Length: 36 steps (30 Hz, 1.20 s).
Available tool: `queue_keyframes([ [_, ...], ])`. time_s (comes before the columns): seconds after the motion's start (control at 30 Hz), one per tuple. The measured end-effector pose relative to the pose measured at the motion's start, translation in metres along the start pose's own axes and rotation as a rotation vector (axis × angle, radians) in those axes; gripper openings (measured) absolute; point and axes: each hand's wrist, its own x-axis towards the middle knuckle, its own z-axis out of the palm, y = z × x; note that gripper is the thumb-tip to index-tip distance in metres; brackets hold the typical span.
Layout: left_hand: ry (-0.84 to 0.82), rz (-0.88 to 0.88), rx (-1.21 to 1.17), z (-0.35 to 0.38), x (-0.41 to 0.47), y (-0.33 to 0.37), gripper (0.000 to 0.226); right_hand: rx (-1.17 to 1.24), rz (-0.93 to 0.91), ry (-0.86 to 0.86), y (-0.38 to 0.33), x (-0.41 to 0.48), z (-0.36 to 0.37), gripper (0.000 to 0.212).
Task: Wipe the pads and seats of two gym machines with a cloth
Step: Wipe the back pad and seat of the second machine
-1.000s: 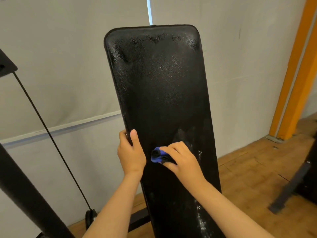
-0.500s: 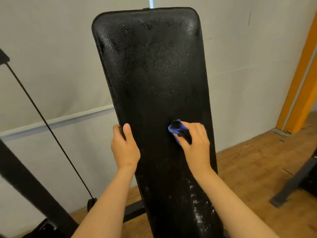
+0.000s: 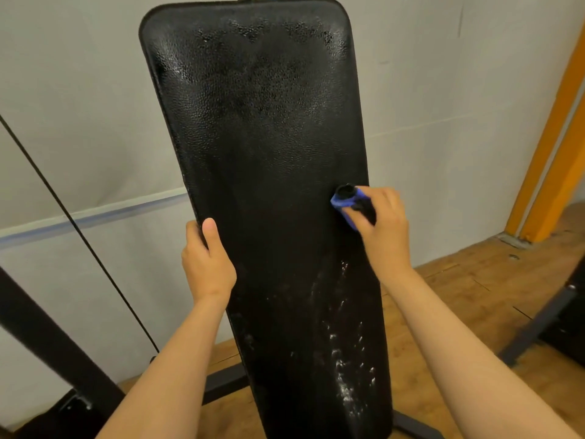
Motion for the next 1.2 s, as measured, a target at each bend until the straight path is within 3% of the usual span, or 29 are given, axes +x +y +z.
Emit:
queue_keyframes([
  [0.13,0.015,0.000,-0.008,0.000,-0.002,0.000,0.043,-0.024,0.014,0.023,0.002,-0.011,0.003,0.034],
  [0.27,0.007,0.005,-0.005,0.001,-0.001,0.002,0.041,-0.093,-0.119,-0.241,0.016,-0.061,0.002,0.044],
  [0.37,-0.021,0.026,-0.011,0.002,-0.002,0.003,0.039,-0.152,-0.206,-0.333,0.032,-0.069,-0.008,0.048],
  [0.6,-0.020,0.026,0.007,0.000,-0.004,0.002,0.045,-0.070,-0.074,-0.042,0.028,0.013,-0.018,0.032],
  [0.73,-0.012,0.042,0.007,0.001,-0.004,0.002,0.045,-0.018,-0.026,0.022,0.031,0.025,-0.016,0.030],
  [1.03,-0.004,0.046,-0.008,0.002,-0.004,0.001,0.045,-0.010,0.168,-0.205,0.061,-0.090,-0.020,0.038],
  [1.2,0.004,0.042,-0.011,0.002,-0.005,0.001,0.046,0.042,0.200,-0.212,0.060,-0.078,-0.026,0.035],
])
